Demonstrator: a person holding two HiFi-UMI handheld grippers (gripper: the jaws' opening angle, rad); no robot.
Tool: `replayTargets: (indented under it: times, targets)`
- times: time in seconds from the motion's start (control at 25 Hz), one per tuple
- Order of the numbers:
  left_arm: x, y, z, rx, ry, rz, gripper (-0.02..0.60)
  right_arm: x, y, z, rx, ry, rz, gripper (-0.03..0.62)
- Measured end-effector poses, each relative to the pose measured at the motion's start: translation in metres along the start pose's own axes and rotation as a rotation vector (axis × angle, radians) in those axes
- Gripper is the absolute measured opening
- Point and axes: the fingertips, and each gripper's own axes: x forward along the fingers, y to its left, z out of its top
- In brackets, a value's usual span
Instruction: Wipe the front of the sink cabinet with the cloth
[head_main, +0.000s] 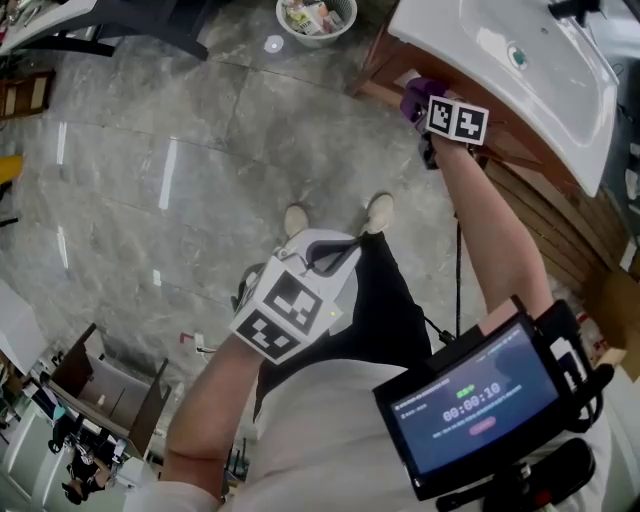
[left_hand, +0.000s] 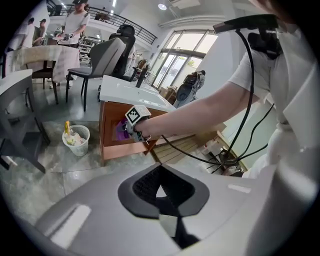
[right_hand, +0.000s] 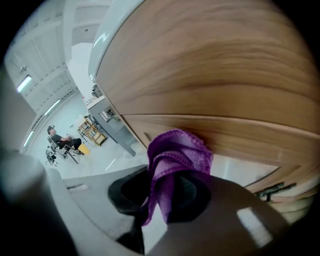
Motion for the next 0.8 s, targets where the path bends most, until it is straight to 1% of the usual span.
replayTargets:
  times: [0.16, 0.36, 0.64, 0.8]
  targets:
    - [-0.018, 0.0, -0.01, -0.02, -0.009, 0.014, 0.006, 0.008, 0.036, 0.01, -0.038, 0.003, 0.036, 0.081]
    - [-0.04, 0.01, -0.018, -0.037, -0.026, 0.03, 0.006, 0.023, 0.079, 0.022, -0.064, 0.009, 0.08, 0.081]
    - [-0.047, 0.018, -0.033, -0.038, -0.024, 0.033, 0.006, 0.033, 0.109, 0.02, -0.089, -0.012, 0.145, 0.081]
    - [-0.044, 0.002, -0.031, -0.008, -0.01, 0.011, 0.006, 0.008, 0.109, 0.007, -0.057, -0.03, 0.162, 0.081]
